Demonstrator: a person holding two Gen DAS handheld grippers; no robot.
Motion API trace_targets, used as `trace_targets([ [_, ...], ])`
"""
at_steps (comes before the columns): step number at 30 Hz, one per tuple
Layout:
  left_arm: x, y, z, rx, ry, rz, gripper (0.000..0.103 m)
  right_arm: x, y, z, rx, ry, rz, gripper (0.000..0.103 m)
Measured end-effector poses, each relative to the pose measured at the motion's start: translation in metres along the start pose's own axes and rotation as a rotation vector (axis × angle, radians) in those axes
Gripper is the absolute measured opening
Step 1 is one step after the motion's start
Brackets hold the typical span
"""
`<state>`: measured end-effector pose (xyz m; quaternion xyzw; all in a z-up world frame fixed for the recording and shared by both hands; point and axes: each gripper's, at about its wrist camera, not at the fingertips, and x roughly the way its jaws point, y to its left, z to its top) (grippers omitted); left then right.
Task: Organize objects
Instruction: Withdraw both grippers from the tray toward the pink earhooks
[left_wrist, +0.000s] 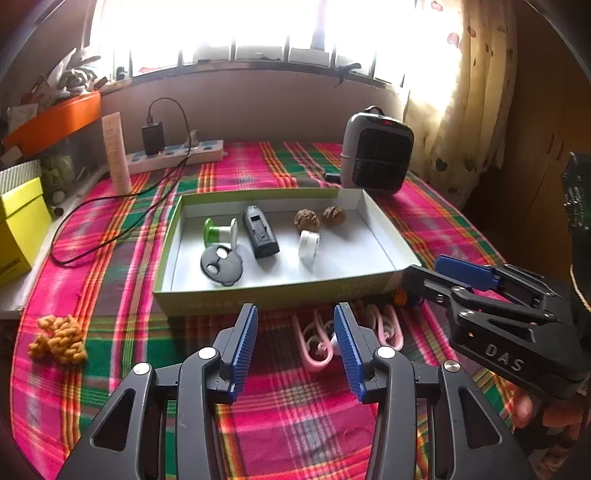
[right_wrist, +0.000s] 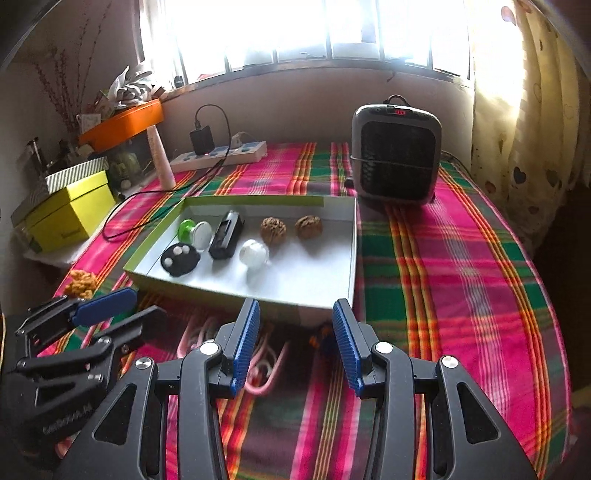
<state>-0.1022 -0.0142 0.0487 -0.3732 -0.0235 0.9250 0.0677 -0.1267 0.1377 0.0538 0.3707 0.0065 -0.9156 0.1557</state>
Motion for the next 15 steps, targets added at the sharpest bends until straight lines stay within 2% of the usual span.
trace_targets([
  [8,-0.011,0.017,-0.014,-0.040,-0.004,-0.029,0.042,-0.011,0.007,-0.019,-0.005,0.017,-0.012,0.045],
  [15,-0.011,0.027,-0.027,-0.048,0.023,-0.042,0.042,-0.011,0.008,-0.035,0.014,0.039,0.013,0.045],
])
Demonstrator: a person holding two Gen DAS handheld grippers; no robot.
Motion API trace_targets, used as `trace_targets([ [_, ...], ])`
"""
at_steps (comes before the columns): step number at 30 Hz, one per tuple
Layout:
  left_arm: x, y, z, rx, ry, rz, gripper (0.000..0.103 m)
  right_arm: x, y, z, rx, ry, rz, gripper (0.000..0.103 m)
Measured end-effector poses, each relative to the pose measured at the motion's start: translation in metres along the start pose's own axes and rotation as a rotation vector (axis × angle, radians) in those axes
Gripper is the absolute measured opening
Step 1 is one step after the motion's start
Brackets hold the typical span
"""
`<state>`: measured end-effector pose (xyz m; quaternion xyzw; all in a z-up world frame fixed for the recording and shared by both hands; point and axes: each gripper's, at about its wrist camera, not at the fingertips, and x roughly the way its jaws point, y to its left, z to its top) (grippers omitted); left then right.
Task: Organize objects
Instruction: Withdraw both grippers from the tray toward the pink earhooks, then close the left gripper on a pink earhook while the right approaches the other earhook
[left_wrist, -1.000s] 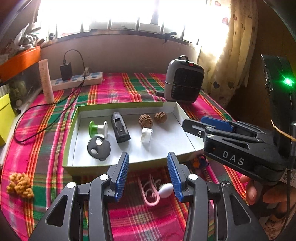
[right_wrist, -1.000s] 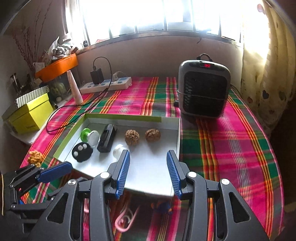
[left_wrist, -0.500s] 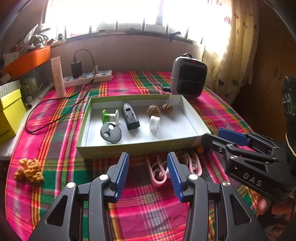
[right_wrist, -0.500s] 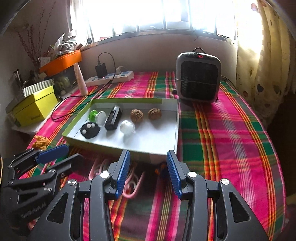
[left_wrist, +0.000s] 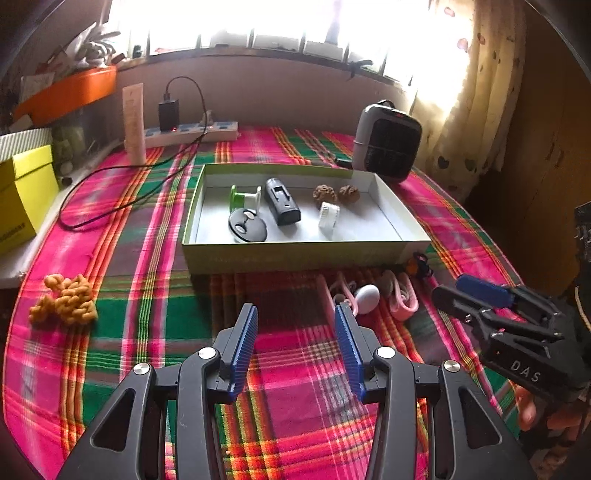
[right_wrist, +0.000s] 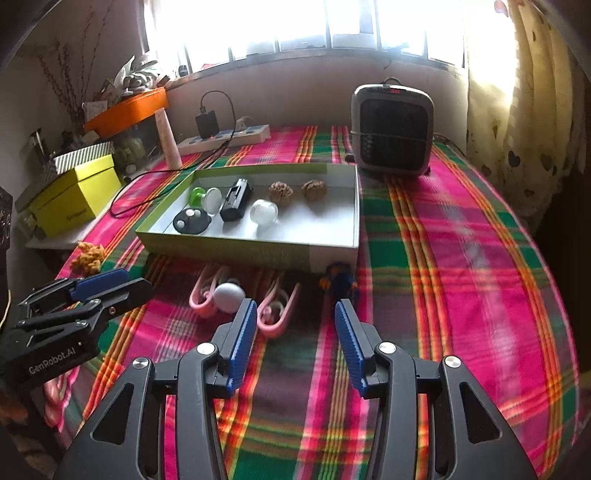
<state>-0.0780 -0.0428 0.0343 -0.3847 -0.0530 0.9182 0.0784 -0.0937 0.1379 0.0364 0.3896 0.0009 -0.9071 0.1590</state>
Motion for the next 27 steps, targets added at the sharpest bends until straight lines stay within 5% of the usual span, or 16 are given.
trace_targets([
  [13,0.024,-0.006,-0.001,-0.022,0.069,-0.111,0.045,0.013,-0.003,-0.012,0.000,0.048,0.042,0.046],
  [27,0.038,-0.010,-0.002,0.013,0.120,-0.103,0.046,0.029,0.001,-0.003,-0.021,0.070,0.063,0.046],
])
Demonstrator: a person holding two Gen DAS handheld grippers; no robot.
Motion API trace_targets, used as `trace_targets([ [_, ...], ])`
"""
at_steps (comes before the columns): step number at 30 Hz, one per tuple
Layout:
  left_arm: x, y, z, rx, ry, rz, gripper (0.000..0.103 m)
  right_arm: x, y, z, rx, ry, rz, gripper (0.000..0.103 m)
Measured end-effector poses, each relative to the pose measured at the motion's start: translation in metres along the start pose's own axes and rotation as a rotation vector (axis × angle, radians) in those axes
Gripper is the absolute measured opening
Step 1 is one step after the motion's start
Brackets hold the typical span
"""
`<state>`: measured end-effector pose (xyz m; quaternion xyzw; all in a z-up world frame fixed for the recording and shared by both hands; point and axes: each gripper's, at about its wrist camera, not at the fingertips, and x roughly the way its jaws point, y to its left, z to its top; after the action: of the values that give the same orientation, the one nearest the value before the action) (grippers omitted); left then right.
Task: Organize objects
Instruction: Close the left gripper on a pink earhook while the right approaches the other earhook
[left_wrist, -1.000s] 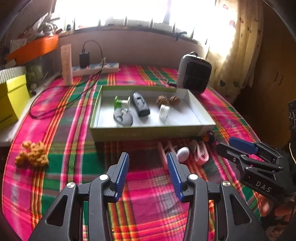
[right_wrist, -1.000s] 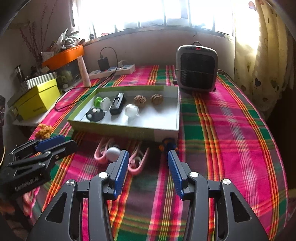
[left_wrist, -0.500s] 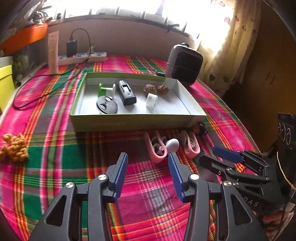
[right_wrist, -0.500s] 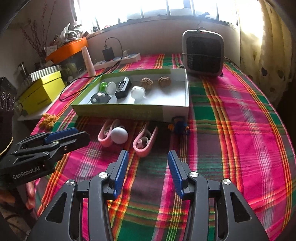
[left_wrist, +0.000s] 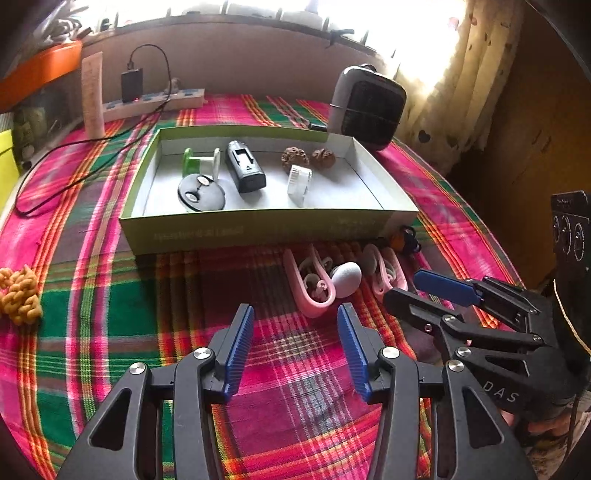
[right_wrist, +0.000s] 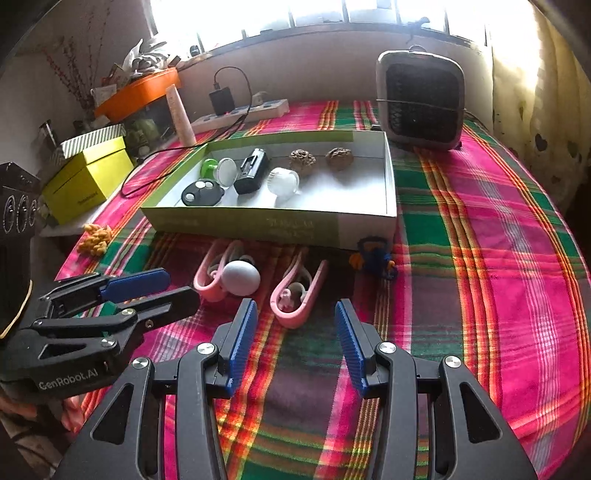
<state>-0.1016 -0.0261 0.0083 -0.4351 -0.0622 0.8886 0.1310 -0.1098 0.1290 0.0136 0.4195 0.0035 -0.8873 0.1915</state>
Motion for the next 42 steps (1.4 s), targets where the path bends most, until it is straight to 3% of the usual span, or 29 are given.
trace_targets([
  [26,0.010,0.010,0.010,0.033,0.016,0.061,0.046,0.011,-0.004,0.006,-0.043,0.033,-0.117,0.046],
  [42,0.024,0.006,0.025,0.080,0.023,0.078,0.046,0.019,0.000,0.014,-0.096,0.044,-0.132,0.046],
])
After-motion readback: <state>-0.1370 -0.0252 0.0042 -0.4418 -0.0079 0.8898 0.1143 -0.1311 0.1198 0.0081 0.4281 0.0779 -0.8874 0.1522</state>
